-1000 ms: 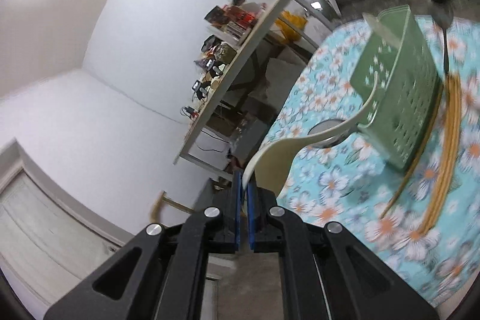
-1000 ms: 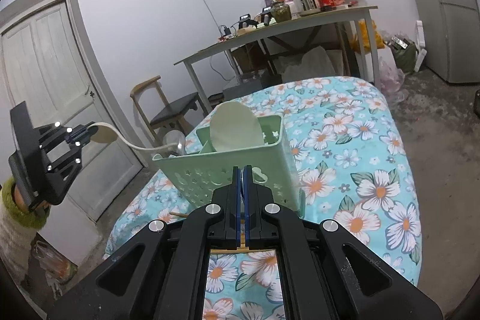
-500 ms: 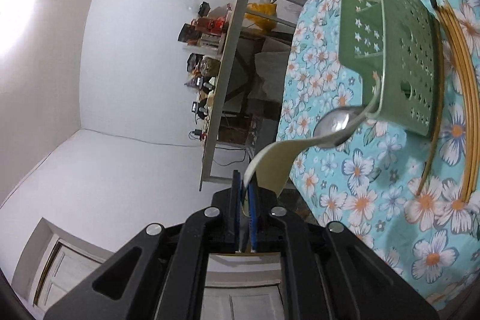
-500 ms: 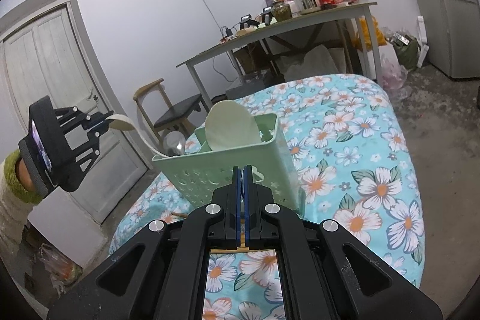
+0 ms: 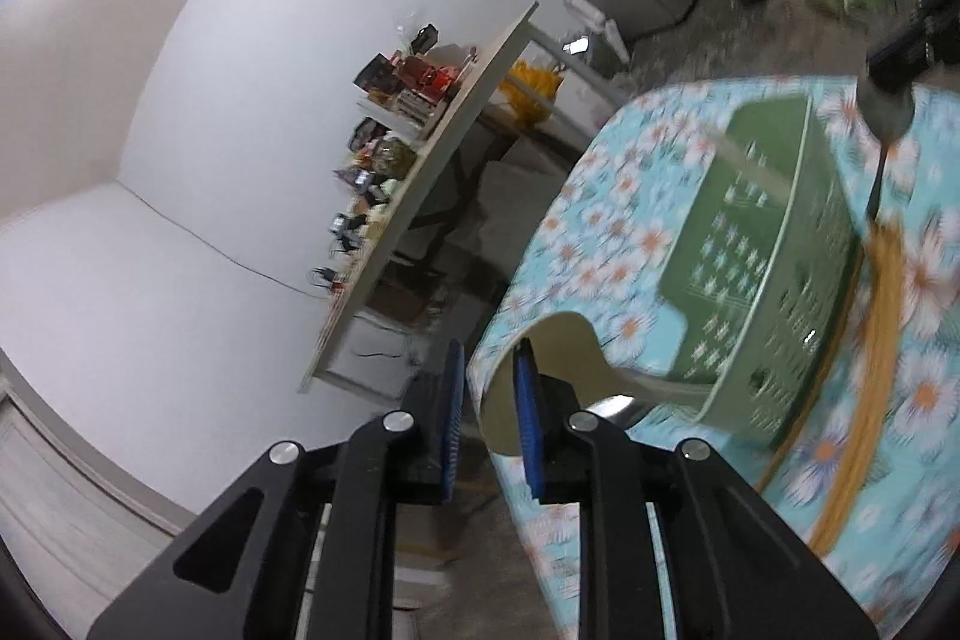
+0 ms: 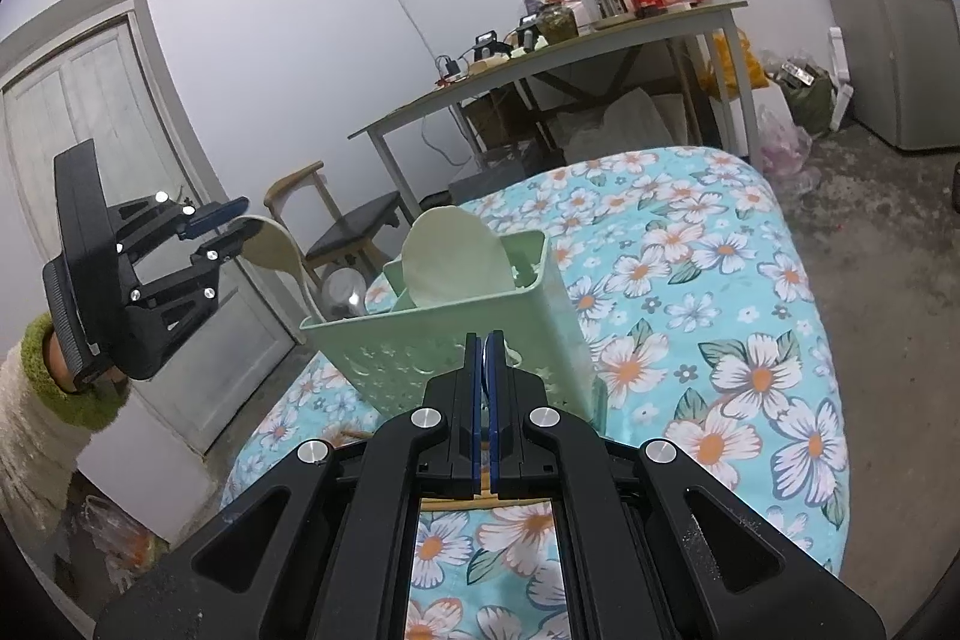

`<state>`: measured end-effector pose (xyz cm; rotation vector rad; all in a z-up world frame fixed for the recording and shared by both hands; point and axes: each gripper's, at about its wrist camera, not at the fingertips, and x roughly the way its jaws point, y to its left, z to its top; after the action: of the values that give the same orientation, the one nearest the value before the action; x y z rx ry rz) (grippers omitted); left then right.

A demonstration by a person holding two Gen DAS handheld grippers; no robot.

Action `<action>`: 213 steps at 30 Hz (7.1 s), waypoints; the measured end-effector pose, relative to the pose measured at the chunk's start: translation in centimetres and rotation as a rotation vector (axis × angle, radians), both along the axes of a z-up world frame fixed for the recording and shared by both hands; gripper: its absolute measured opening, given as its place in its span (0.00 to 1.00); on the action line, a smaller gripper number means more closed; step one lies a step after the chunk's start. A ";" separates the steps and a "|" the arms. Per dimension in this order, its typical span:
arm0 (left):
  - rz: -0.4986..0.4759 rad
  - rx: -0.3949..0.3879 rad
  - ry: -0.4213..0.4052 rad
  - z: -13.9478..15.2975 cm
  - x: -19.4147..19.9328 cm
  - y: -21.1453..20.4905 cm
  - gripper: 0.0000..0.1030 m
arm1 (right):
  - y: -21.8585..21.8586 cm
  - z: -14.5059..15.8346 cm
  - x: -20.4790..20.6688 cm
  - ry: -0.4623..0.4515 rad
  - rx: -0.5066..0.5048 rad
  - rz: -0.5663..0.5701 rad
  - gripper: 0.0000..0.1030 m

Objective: Organize utensils
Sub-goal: 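Lower the white spoon into the green holder and open the left tool, then lower the small metal spoon into the green holder and open the right tool, then grasp a wooden chopstick beside the green holder with the right tool, then grasp a wooden chopstick with the left tool while the right tool lifts its chopstick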

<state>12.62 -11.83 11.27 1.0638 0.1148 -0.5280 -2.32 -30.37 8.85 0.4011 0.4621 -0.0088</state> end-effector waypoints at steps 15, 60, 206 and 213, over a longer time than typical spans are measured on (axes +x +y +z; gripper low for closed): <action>-0.026 -0.633 0.623 3.8 4.1 3.6 0.53 | -0.6 0.9 -0.8 -0.007 -0.018 -0.052 0.00; 0.264 -0.777 0.722 -9.4 -0.1 11.9 0.72 | 0.2 6.2 5.6 -0.052 0.006 0.016 0.17; -0.216 -0.070 0.819 -16.1 -4.0 -10.8 0.24 | -8.1 -13.6 2.8 0.400 0.270 -0.221 0.13; -0.196 -0.046 0.825 -16.6 -4.0 -12.8 0.22 | -8.3 -13.7 2.7 0.389 0.300 -0.218 0.12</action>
<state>8.66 -24.61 -5.35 0.7592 0.7235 -1.1204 0.34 -38.65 -4.85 0.7493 0.8052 -0.2344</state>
